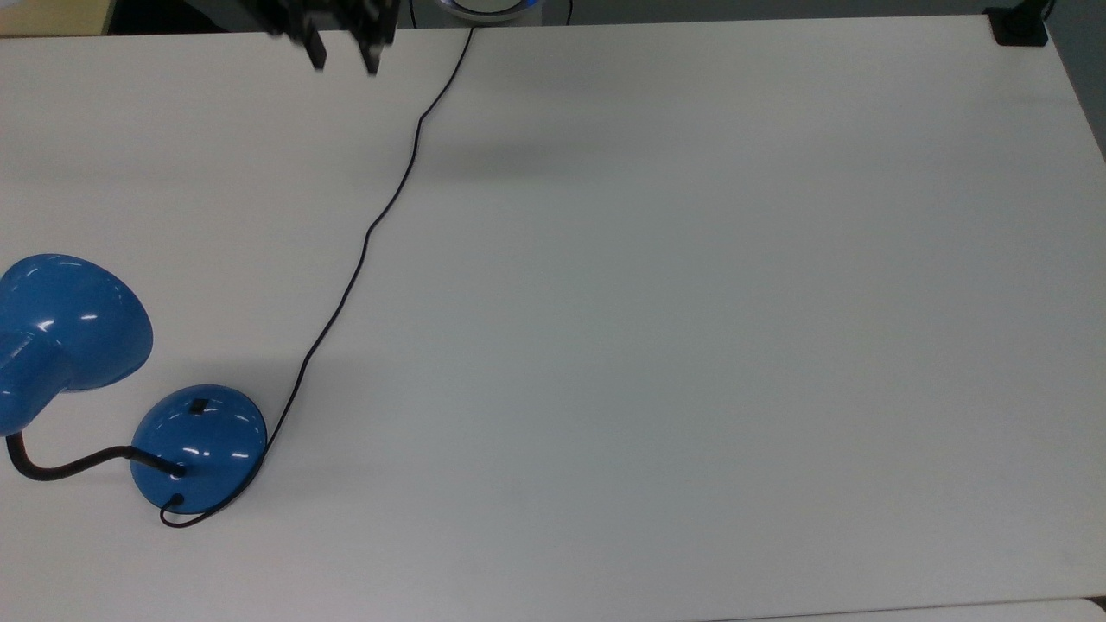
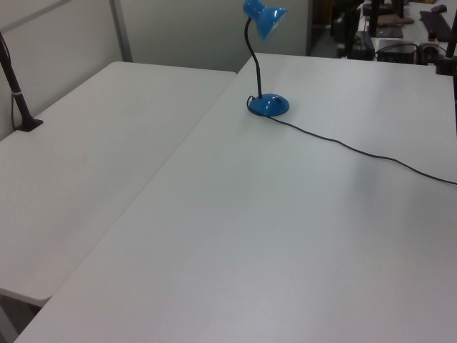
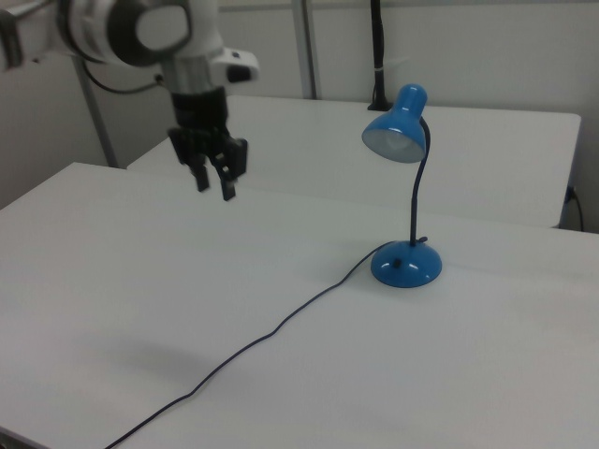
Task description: Turn off the lamp
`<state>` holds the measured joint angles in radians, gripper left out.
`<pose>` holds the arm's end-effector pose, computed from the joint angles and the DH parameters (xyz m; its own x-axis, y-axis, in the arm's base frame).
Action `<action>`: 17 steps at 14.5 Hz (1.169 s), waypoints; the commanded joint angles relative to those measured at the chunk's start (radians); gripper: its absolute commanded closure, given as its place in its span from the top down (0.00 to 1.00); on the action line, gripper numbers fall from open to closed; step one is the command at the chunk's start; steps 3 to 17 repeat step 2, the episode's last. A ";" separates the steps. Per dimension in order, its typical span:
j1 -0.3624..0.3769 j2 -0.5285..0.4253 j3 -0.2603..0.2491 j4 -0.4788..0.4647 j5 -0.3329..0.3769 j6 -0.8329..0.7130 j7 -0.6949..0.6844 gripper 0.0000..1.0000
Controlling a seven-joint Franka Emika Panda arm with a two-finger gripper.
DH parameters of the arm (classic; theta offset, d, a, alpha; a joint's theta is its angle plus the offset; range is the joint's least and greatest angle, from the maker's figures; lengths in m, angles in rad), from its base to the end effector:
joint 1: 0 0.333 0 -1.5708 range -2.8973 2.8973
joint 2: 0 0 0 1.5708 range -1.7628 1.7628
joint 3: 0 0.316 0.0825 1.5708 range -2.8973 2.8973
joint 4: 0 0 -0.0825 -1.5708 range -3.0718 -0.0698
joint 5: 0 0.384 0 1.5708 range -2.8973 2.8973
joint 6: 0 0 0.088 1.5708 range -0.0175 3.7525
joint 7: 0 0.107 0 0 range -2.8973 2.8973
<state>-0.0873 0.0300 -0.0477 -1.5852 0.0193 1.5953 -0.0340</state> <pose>0.5603 -0.0737 0.6031 0.9947 -0.1013 -0.0193 -0.1016 -0.9946 -0.0185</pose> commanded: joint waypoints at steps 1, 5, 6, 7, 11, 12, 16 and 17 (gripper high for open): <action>0.041 -0.067 -0.035 -0.055 -0.002 -0.011 0.037 1.00; 0.043 -0.065 -0.041 -0.055 -0.002 -0.006 0.036 1.00; 0.043 -0.065 -0.041 -0.055 -0.002 -0.006 0.036 1.00; 0.043 -0.065 -0.041 -0.055 -0.002 -0.006 0.036 1.00; 0.043 -0.065 -0.041 -0.055 -0.002 -0.006 0.036 1.00; 0.043 -0.065 -0.041 -0.055 -0.002 -0.006 0.036 1.00; 0.043 -0.065 -0.041 -0.055 -0.002 -0.006 0.036 1.00; 0.043 -0.065 -0.041 -0.055 -0.002 -0.006 0.036 1.00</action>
